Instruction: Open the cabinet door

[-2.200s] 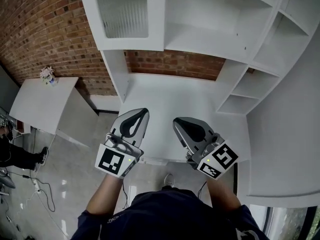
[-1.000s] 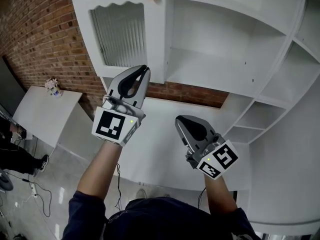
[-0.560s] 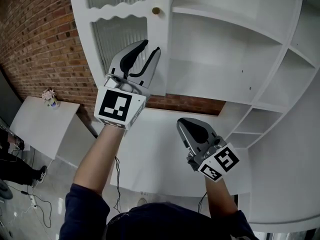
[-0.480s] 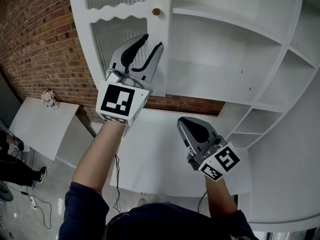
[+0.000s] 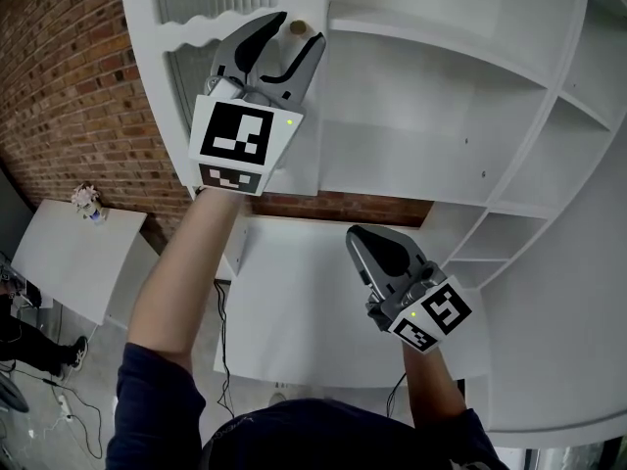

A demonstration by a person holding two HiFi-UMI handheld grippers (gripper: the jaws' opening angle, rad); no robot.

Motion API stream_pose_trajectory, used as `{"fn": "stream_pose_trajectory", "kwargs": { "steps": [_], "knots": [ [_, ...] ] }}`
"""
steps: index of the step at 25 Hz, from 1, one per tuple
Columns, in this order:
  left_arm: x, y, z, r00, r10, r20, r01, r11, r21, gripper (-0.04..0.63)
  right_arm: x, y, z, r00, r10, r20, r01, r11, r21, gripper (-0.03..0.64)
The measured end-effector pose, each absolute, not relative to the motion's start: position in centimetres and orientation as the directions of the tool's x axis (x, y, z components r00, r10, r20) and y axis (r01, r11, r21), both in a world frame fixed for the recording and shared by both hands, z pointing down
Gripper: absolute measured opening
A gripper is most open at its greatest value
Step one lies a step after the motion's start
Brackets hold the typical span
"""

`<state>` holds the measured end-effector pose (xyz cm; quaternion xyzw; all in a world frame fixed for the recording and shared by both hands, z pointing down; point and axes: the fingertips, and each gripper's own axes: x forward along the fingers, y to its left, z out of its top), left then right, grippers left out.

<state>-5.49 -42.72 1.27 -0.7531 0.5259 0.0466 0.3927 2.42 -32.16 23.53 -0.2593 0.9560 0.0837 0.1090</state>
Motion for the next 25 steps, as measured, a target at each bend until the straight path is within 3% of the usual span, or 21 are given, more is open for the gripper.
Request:
{"fn": "stream_pose_trajectory", "kwargs": {
  "steps": [17, 25],
  "knots": [
    [-5.2, -43.9, 0.8, 0.414, -0.795, -0.443, -0.803, -0.089, -0.589, 0.085, 1.9, -32.2, 16.9, -0.839, -0.435, -0.327, -0.518, 0.822, 0.237, 0.02],
    [-5.2, -43.9, 0.8, 0.401, -0.797, -0.452, -0.808, -0.075, -0.585, 0.08, 2.1, -32.1, 16.2, -0.832, -0.441, -0.338, -0.53, 0.811, 0.249, 0.02]
  ]
}}
